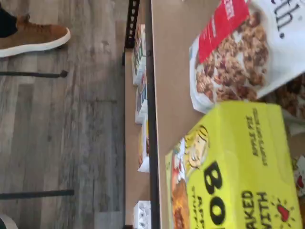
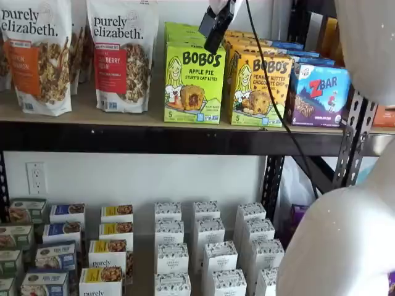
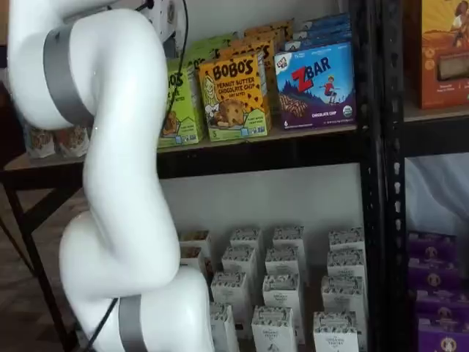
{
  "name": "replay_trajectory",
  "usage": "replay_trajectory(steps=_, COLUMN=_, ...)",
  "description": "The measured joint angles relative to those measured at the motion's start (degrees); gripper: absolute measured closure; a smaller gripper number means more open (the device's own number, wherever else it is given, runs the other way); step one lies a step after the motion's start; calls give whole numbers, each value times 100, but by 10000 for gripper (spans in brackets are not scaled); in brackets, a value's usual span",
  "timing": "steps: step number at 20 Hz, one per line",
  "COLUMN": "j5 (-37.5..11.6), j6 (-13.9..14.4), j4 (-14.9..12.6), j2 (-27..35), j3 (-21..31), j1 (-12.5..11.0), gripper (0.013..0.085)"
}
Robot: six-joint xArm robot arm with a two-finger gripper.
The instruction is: Pick the green box on the top shelf, the fourth from the left
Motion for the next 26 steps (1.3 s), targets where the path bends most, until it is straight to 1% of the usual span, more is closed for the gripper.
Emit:
replay_trajectory(steps=3, j5=-42, j6=-82, j4=-51, j2=99, j3=-69, j1=-67, gripper=130)
replay_trajectory(steps=7, j5=-160, j6=-137, j4=-131, j2=216, j3=-118, j1=-90, gripper=130)
replay_trajectory(steps=18, j5=-377, j6=-103, j4=-403, j2=407, j3=-88, j1=49, gripper=130)
replay_trajectory(steps=22, j5=-301, j6=-97, j4=-508, j2=496, j3=-140, j1=80, gripper=130)
replay_trajectory(steps=26, j5=-126, j6=-113, j4=-577, j2=617, j3=-245, j1=78, gripper=130)
